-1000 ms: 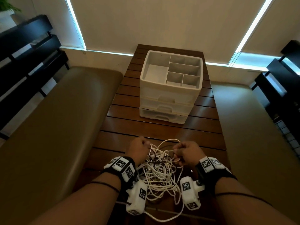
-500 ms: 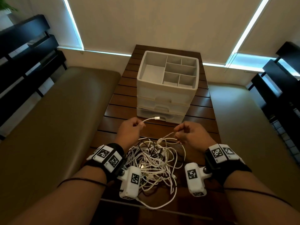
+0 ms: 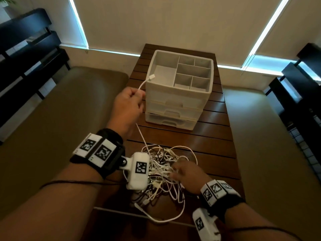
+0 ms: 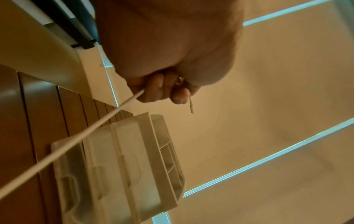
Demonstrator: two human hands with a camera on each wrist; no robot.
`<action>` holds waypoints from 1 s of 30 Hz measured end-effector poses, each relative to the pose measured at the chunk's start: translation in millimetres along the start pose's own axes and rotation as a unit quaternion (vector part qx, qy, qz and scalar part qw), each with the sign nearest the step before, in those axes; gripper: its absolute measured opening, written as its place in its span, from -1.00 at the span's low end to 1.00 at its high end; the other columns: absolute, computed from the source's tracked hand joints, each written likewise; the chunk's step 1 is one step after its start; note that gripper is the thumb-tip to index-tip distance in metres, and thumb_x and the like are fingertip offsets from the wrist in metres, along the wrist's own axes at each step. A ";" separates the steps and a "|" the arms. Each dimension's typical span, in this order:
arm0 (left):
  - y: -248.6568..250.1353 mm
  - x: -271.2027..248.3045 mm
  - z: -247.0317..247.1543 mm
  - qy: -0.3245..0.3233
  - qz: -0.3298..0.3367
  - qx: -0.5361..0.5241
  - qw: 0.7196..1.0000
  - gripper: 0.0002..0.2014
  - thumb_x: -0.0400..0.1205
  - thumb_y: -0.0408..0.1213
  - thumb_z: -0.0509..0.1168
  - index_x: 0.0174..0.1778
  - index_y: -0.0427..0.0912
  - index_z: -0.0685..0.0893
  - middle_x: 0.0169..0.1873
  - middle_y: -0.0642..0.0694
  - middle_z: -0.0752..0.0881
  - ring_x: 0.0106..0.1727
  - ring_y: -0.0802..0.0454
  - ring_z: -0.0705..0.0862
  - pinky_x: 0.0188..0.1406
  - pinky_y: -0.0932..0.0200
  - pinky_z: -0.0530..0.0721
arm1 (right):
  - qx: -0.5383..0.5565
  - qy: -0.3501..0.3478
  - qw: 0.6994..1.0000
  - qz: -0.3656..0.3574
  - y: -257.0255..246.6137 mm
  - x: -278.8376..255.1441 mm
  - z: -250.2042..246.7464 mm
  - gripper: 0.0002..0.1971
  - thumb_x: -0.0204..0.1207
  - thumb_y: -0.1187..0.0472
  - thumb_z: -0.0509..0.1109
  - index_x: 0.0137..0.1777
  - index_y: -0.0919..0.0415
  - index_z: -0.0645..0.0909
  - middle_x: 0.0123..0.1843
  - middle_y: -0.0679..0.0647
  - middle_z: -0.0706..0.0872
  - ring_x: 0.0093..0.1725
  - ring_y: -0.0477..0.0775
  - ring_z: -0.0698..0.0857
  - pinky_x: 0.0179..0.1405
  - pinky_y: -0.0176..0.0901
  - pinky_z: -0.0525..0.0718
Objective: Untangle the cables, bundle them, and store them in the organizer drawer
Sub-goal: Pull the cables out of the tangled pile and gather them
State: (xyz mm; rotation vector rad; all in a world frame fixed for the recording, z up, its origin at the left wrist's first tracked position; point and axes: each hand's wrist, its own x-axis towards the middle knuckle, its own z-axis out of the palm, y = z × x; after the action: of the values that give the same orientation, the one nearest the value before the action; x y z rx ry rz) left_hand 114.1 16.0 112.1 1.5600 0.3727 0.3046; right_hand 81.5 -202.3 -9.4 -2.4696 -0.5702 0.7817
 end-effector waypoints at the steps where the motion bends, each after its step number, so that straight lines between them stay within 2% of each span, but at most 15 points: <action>1: 0.9 2.1 -0.5 0.001 0.001 0.000 1.000 -0.84 0.76 -0.28 0.15 -0.06 -0.11 0.62 -0.45 0.04 0.47 -0.54 0.24 0.37 -0.68 0.44 0.35 | 0.028 0.060 0.998 -0.018 0.7 0.4 0.9 -0.87 0.56 0.02 0.41 0.02 0.01 0.70 0.01 -0.06 0.64 0.00 -0.09 0.60 0.06 -0.09 0.59; 4: -2.8 8.1 -3.0 0.004 0.015 0.043 0.999 -0.81 0.75 -0.18 0.16 -0.14 -0.03 0.62 -0.44 0.07 0.46 -0.46 0.19 0.38 -0.51 0.33 0.43 | 0.237 0.152 0.959 -0.028 -11.3 -0.4 -16.8 -0.91 0.59 0.16 0.38 -0.11 0.00 0.71 -0.14 0.00 0.77 -0.12 -0.03 0.70 -0.08 -0.04 0.66; 6: -9.4 9.1 -4.5 0.010 0.005 0.056 0.998 -0.77 0.76 -0.18 0.16 -0.21 -0.03 0.58 -0.45 0.03 0.49 -0.46 0.16 0.40 -0.49 0.27 0.43 | 0.286 0.175 0.940 -0.060 -17.5 -0.8 -32.2 -0.85 0.57 0.14 0.41 0.06 -0.12 0.74 -0.01 -0.12 0.78 0.02 -0.10 0.73 0.04 -0.04 0.69; 8: -14.7 5.1 -0.4 -0.021 -0.039 -0.021 0.999 -0.80 0.77 -0.26 0.13 -0.17 -0.10 0.54 -0.46 -0.03 0.54 -0.53 0.17 0.41 -0.60 0.30 0.38 | 0.234 0.140 0.959 -0.078 -28.3 -0.2 -38.0 -0.61 0.48 -0.01 0.49 0.31 -0.27 0.60 0.21 -0.22 0.70 0.19 -0.20 0.66 0.18 -0.11 0.65; 10: -16.5 -2.5 9.6 -0.071 -0.084 -0.141 0.984 -0.84 0.76 -0.38 0.10 -0.10 -0.15 0.53 -0.41 -0.09 0.59 -0.57 0.18 0.40 -0.61 0.32 0.37 | 0.217 0.067 0.970 -0.087 -49.8 3.9 -34.9 -0.49 0.43 -0.08 0.51 0.39 -0.25 0.53 0.30 -0.22 0.66 0.21 -0.20 0.65 0.25 -0.10 0.63; 13: -14.3 -2.4 15.1 -0.100 -0.128 -0.209 0.964 -0.79 0.73 -0.52 0.05 0.04 -0.17 0.53 -0.35 -0.13 0.70 -0.54 0.17 0.45 -0.60 0.33 0.42 | 0.214 0.036 0.966 -0.141 -67.6 14.3 -27.5 -0.85 0.56 0.06 0.40 0.09 -0.01 0.70 0.00 -0.04 0.80 0.00 -0.06 0.75 0.14 0.08 0.70; 14: -11.3 2.2 11.1 -0.092 -0.140 -0.217 0.962 -0.77 0.71 -0.55 0.05 0.07 -0.17 0.54 -0.36 -0.12 0.71 -0.55 0.17 0.45 -0.64 0.34 0.39 | 0.226 0.035 0.964 -0.134 -62.8 15.3 -30.4 -0.90 0.60 0.09 0.37 -0.03 0.04 0.70 -0.14 0.00 0.81 -0.13 -0.01 0.75 0.02 0.09 0.72; 16: -5.2 14.7 -8.1 -0.063 -0.157 -0.218 0.961 -0.75 0.67 -0.55 0.05 0.06 -0.17 0.55 -0.44 -0.10 0.66 -0.63 0.18 0.38 -0.73 0.36 0.28 | 0.225 0.030 0.971 -0.079 -41.0 11.0 -39.8 -0.84 0.62 0.09 0.35 -0.17 0.06 0.66 -0.31 -0.03 0.73 -0.30 -0.05 0.65 -0.16 -0.01 0.62; 17: -3.4 21.1 -20.7 -0.051 -0.159 -0.202 0.965 -0.77 0.66 -0.51 0.06 0.03 -0.17 0.57 -0.47 -0.08 0.59 -0.65 0.19 0.33 -0.74 0.36 0.23 | 0.206 0.023 0.977 -0.053 -28.1 5.9 -45.4 -0.83 0.62 0.09 0.35 -0.21 0.04 0.65 -0.32 -0.07 0.71 -0.31 -0.13 0.63 -0.16 -0.08 0.59; 19: -2.9 28.6 -45.1 -0.044 -0.157 -0.133 0.978 -0.82 0.69 -0.24 0.15 -0.05 -0.16 0.65 -0.53 -0.01 0.44 -0.64 0.17 0.27 -0.70 0.31 0.20 | 0.150 0.013 0.988 -0.017 -4.5 -1.1 -54.6 -0.82 0.61 0.13 0.35 -0.23 -0.01 0.66 -0.26 -0.12 0.73 -0.27 -0.24 0.65 -0.07 -0.13 0.59; 21: -3.5 25.8 -57.9 -0.042 -0.124 0.001 0.991 -0.75 0.58 -0.01 0.35 -0.19 -0.14 0.72 -0.56 0.03 0.39 -0.56 0.12 0.31 -0.58 0.22 0.28 | 0.106 0.035 0.994 -0.007 -1.7 -1.1 -64.0 -0.81 0.61 0.16 0.35 -0.24 -0.01 0.66 -0.24 -0.10 0.75 -0.26 -0.26 0.65 -0.08 -0.14 0.59; 24: 1.4 6.2 -40.9 -0.074 -0.022 0.201 0.977 -0.78 0.54 -0.14 0.47 -0.38 -0.14 0.70 -0.50 0.00 0.52 -0.44 0.14 0.43 -0.46 0.29 0.39 | 0.055 0.105 0.991 -0.056 -32.6 8.9 -78.9 -0.86 0.62 0.16 0.35 -0.17 0.02 0.67 -0.25 -0.11 0.74 -0.25 -0.23 0.68 -0.13 -0.13 0.66; 26: 3.6 -9.4 -14.1 -0.144 0.034 0.257 0.955 -0.74 0.58 -0.03 0.41 -0.35 -0.10 0.70 -0.49 0.03 0.57 -0.46 0.20 0.45 -0.47 0.28 0.37 | 0.044 0.137 0.985 -0.099 -60.6 14.1 -89.2 -0.91 0.60 0.18 0.36 -0.09 0.06 0.70 -0.20 -0.10 0.75 -0.17 -0.11 0.70 -0.07 -0.09 0.67; 28: -0.2 -19.1 7.5 -0.203 0.050 0.287 0.935 -0.71 0.58 0.05 0.38 -0.32 -0.08 0.70 -0.43 0.02 0.64 -0.44 0.18 0.50 -0.40 0.21 0.41 | 0.057 0.182 0.973 -0.128 -80.0 18.6 -97.7 -0.90 0.58 0.24 0.36 -0.03 0.11 0.71 -0.14 -0.05 0.76 -0.14 -0.05 0.70 -0.08 -0.09 0.65; 30: -4.7 -19.6 15.4 -0.223 0.032 0.273 0.935 -0.66 0.60 0.01 0.39 -0.43 -0.09 0.69 -0.50 -0.01 0.63 -0.49 0.14 0.48 -0.41 0.16 0.39 | 0.107 0.221 0.960 -0.135 -85.6 21.1 -102.1 -0.90 0.56 0.30 0.36 -0.04 0.15 0.71 -0.14 0.04 0.77 -0.16 0.00 0.70 -0.16 -0.06 0.66</action>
State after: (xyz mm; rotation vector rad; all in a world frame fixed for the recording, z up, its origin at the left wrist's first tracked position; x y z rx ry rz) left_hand 102.6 -6.1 107.8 2.1287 0.0433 -0.1258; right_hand 140.0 -155.8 102.9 -2.2023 -0.5994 0.1615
